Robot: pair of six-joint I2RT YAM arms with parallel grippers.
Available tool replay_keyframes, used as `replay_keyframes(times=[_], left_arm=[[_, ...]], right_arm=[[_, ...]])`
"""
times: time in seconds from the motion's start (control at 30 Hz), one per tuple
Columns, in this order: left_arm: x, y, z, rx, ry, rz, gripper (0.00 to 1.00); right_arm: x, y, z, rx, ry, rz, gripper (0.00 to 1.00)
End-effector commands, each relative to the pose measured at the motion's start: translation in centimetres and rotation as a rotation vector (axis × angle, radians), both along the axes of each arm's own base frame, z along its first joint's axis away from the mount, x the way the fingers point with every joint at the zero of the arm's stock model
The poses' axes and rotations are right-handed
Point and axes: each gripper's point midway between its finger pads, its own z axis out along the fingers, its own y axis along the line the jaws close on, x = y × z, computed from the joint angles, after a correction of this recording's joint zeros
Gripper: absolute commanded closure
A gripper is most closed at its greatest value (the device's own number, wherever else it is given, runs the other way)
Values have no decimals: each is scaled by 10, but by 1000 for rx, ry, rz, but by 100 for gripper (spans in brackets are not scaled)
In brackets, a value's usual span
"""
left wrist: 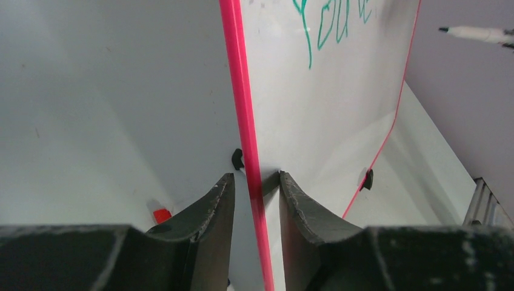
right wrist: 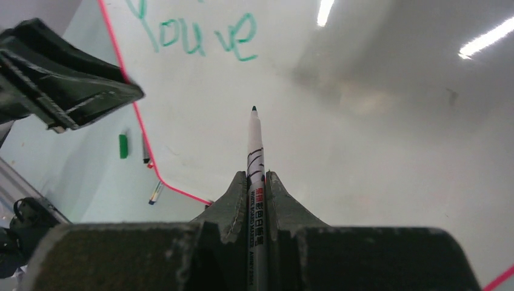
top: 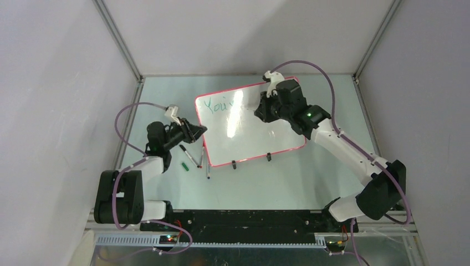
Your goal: Write a sentence on the whiteboard
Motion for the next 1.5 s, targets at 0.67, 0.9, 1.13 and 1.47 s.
replay_keyframes(times=[0.67, 0.9, 1.13, 1.47], left_arm=[[-12, 3, -25, -13, 84, 17, 80], [-11, 3, -27, -13, 96, 24, 90], [-11, 4, -28, -13, 100, 30, 98], [-11, 6, -29, -10, 98, 49, 100]], right_arm=[[39, 0, 39, -122, -143, -100, 100], [49, -3, 40, -174, -168, -127, 100], [54, -2, 38, -192, -176, -134, 100], [41, 10, 40, -184, -190, -84, 100]])
